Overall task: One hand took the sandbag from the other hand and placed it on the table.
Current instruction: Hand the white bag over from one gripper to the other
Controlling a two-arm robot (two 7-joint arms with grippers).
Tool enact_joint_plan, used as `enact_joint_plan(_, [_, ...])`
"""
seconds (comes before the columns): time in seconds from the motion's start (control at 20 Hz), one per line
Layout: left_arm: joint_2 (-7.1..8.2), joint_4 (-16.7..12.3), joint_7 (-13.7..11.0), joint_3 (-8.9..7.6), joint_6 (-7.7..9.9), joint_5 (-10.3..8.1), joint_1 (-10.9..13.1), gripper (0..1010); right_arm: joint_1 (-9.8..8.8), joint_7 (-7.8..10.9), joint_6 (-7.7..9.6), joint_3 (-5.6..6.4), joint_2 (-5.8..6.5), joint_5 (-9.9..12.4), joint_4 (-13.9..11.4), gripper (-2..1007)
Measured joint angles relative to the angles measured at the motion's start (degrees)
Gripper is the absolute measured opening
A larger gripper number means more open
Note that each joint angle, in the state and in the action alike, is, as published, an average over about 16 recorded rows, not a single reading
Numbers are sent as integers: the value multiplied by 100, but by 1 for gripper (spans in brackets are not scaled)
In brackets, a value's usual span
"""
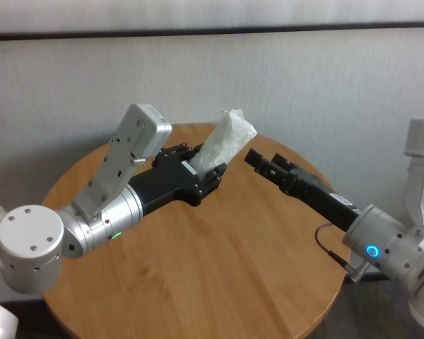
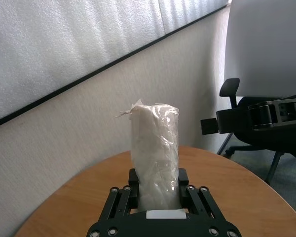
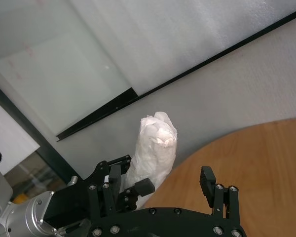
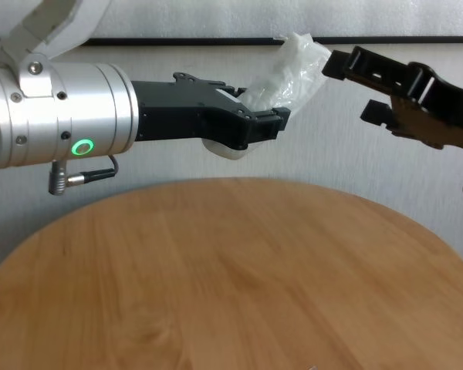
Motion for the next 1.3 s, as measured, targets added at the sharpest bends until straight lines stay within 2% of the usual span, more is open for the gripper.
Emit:
enact_joint_plan(0.6, [0,0,0,0,0,0,0,485,364,69,106,-265,-41,260,316,1005])
enact_joint_plan(1.3, [0,0,0,0,0,0,0,485,770,106,139,-515,-146,525,717,1005])
